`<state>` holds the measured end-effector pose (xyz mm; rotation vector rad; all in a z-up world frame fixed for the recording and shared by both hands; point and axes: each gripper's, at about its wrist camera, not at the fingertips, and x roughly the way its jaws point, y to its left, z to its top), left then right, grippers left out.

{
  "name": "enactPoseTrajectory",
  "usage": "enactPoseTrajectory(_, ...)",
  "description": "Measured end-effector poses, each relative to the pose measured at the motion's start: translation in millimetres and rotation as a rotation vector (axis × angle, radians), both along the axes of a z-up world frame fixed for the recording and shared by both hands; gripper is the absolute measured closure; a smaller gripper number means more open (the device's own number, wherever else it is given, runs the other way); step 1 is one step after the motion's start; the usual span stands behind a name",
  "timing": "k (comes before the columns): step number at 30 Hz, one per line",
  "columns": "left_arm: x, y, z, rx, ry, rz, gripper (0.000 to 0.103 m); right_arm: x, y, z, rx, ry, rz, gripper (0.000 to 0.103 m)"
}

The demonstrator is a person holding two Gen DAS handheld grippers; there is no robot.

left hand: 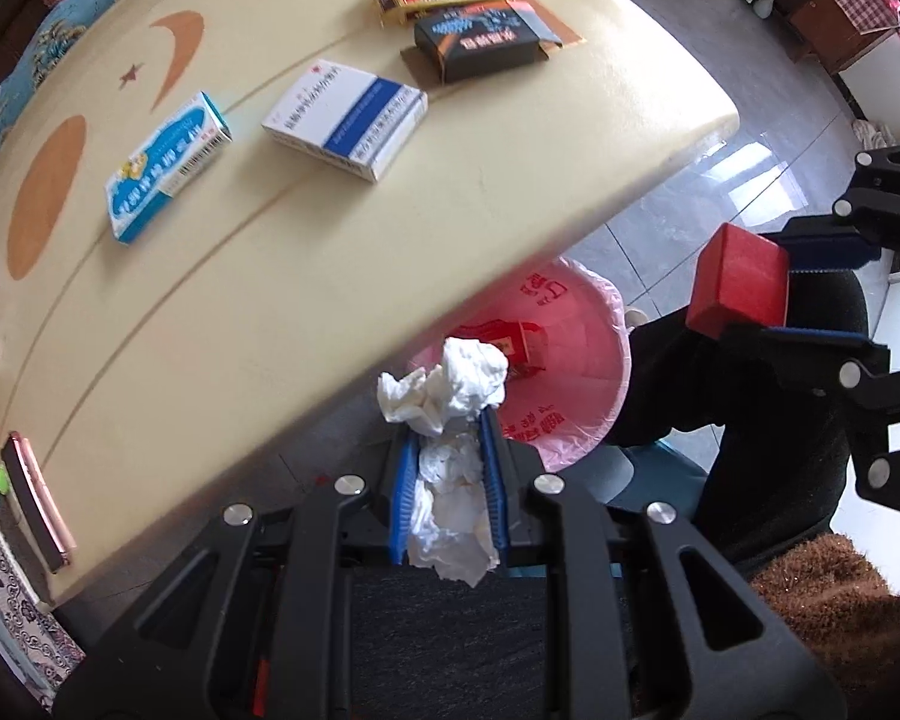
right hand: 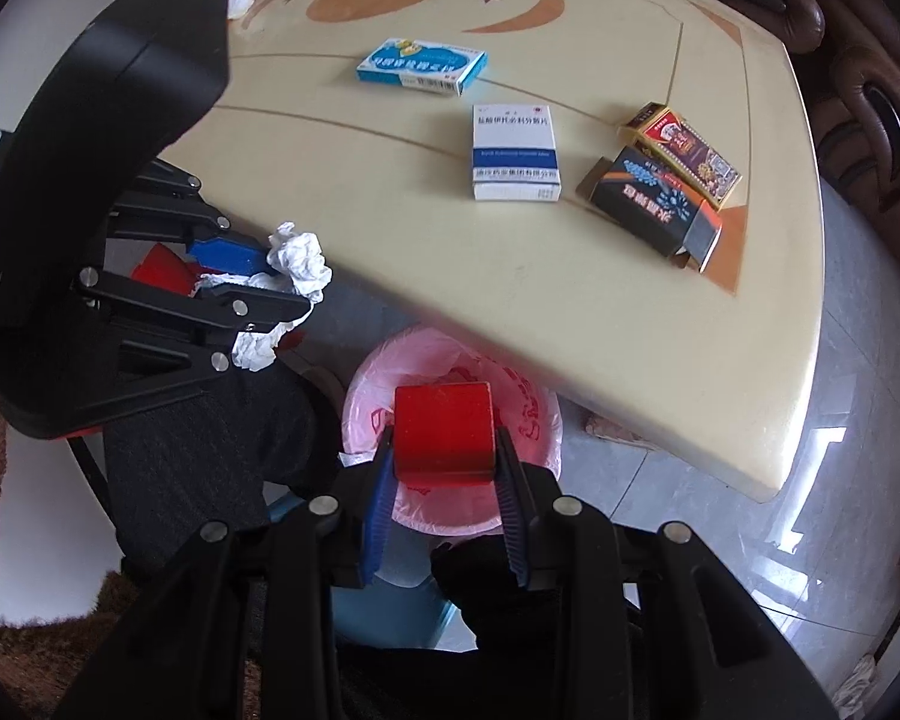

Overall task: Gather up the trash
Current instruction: 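Carry the tissue and red cube with both tools over the pink wastebasket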

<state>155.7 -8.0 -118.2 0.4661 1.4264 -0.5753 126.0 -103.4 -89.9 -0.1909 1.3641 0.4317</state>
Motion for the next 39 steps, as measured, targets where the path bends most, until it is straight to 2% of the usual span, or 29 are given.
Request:
enactPoseTrajectory(6,-9.8,-3.5,-25.5,-0.014,0.040,-0.014,0.082,-9.9,2.4,-23.8,-0.036,-0.008,0.010,0.072)
enactPoseTrajectory(12,-17.2,-6.7,-50.1,-0.047,0.077,-0.023,0.082,-18.6,6.7,-55.3,-0.039,0.022,0.019,0.072)
enactPoseTrajectory(16,-23.1,-9.7,-61.2,-0.032,0.054,-0.034,0.082,-24.5,8.2,-73.7,-0.060,0.010,0.020,0.072)
enactPoseTrajectory(21,-33.3,-16.0,-77.9,-0.043,0.046,-0.047,0.082,-26.4,4.4,-100.2,-0.032,0.058,-0.002,0.072)
enactPoseTrajectory(30,-36.3,-20.1,-119.5,-0.099,0.128,-0.006,0.082,-27.8,-7.6,-144.8,-0.008,0.116,-0.052,0.072)
enactPoseTrajectory(32,-36.2,-19.5,-128.3,-0.069,0.105,0.010,0.082,-27.2,-8.5,-155.2,-0.022,0.122,-0.055,0.072)
enactPoseTrajectory(39,-35.8,-23.5,-170.3,0.029,0.100,0.051,0.082,-20.4,-8.6,-192.2,-0.049,0.142,-0.061,0.072)
